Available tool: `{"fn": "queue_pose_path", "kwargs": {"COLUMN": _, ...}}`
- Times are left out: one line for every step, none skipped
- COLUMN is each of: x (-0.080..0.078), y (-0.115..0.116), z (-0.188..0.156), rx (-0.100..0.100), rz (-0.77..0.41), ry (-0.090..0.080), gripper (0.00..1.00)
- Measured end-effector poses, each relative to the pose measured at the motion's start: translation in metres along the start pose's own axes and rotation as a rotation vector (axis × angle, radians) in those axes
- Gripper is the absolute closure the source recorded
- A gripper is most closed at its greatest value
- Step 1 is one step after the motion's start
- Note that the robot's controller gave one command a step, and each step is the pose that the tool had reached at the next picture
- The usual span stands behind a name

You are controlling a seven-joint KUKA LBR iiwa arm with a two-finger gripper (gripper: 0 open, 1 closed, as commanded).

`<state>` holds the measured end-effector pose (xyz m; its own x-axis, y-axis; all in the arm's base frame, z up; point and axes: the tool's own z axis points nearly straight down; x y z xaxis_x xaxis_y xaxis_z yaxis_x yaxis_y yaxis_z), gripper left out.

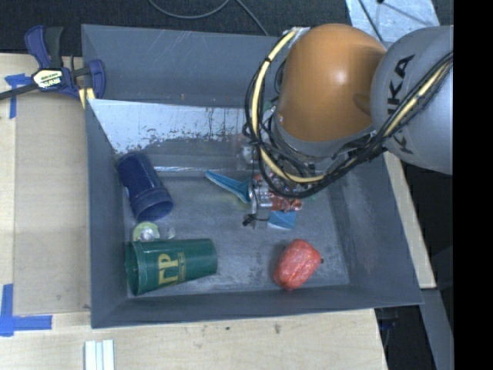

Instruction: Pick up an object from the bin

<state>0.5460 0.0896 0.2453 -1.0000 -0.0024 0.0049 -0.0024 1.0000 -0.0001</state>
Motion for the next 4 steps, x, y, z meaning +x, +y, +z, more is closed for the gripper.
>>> {"fn": "queue_pose_path", "kwargs": {"x": -0.001, "y": 0.0, "z": -0.004, "rx": -0.001, "rz": 0.002, "ry": -0.008, "gripper": 0.0}}
{"fn": "queue_pose_path", "kwargs": {"x": 0.001, "y": -0.016, "z": 0.026, "rx": -0.002, "rz": -0.059, "ry": -0.013, "gripper": 0.0}}
{"fn": "queue_pose_path", "kwargs": {"x": 0.002, "y": -0.033, "z": 0.06, "rx": -0.001, "rz": -0.016, "ry": -0.007, "gripper": 0.0}}
{"fn": "queue_pose_path", "kwargs": {"x": -0.016, "y": -0.047, "z": 0.056, "rx": -0.003, "rz": 0.089, "ry": -0.009, "gripper": 0.0}}
